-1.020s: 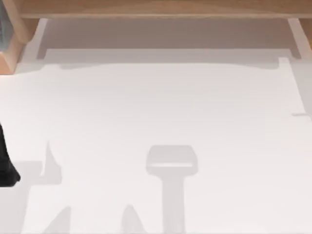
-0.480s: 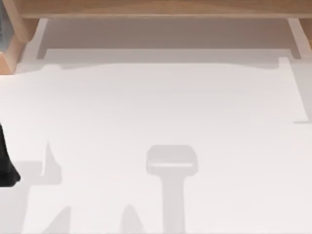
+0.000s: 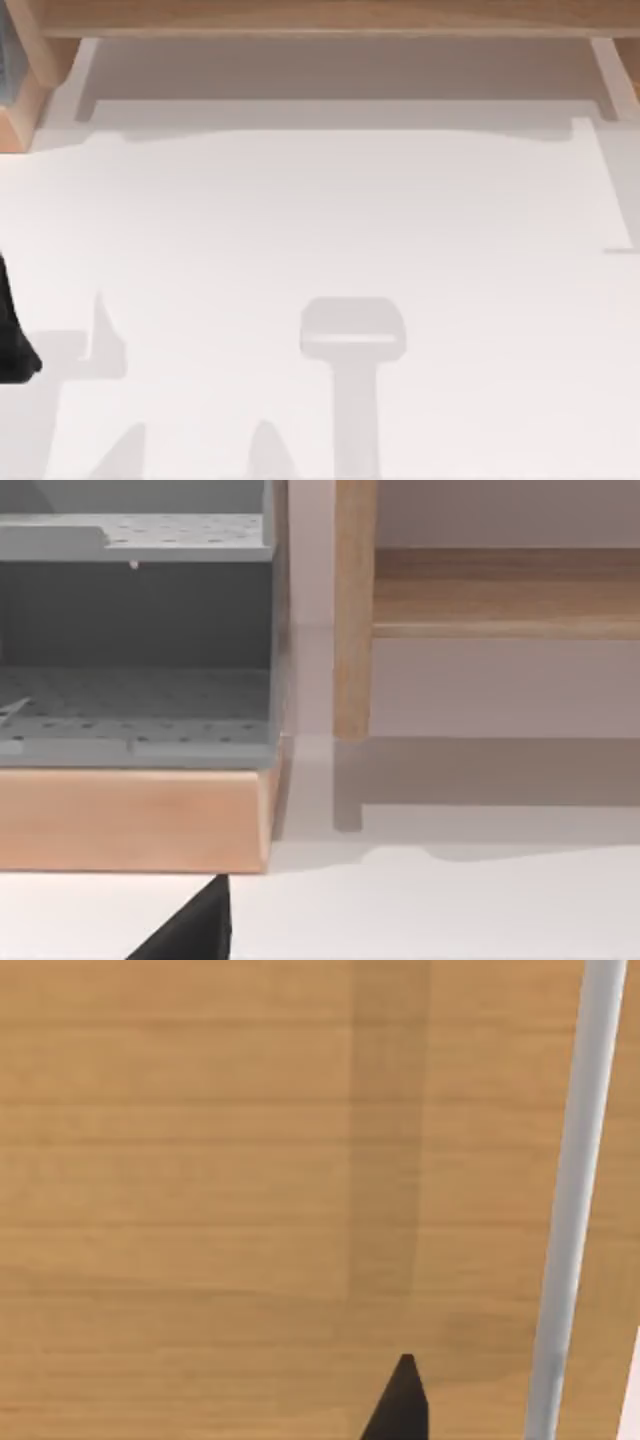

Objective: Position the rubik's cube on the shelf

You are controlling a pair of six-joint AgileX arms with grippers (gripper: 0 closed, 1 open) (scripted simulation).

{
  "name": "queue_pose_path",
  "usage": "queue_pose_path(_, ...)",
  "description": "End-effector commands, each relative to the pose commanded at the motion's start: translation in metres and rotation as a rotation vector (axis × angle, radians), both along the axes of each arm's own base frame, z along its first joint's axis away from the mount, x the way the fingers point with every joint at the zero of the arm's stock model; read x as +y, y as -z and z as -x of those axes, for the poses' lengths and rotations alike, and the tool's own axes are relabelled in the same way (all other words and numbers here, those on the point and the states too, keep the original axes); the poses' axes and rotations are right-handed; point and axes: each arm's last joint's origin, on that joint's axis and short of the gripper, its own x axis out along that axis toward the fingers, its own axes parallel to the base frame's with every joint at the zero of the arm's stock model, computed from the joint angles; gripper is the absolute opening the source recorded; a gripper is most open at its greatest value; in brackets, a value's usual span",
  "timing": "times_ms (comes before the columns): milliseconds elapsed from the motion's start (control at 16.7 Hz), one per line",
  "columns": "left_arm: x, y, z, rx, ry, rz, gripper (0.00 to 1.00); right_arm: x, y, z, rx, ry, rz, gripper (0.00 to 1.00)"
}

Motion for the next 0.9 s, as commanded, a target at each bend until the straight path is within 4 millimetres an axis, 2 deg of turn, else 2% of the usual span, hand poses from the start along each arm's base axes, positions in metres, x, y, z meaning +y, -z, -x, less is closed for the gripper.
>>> queue_pose_path(180, 0.0, 0.0, 0.0, 0.0, 0.0, 0.0, 1.0, 0.0, 0.0, 0.0, 0.0, 0.0, 0.0, 0.98)
queue_pose_path(240, 0.0, 0.0, 0.0, 0.0, 0.0, 0.0, 1.0, 0.0, 0.0, 0.0, 0.0, 0.0, 0.0, 1.0)
queue_pose_path(720, 0.0, 0.0, 0.0, 0.0, 0.0, 0.0, 1.0, 0.0003, -0.0001, -0.0005, 0.0, -0.002, 0.0, 1.0)
queue_pose_path(900, 0.0, 0.0, 0.0, 0.0, 0.0, 0.0, 1.0, 0.0002, 0.0, 0.0083, 0.0, -0.002, 0.0, 1.0)
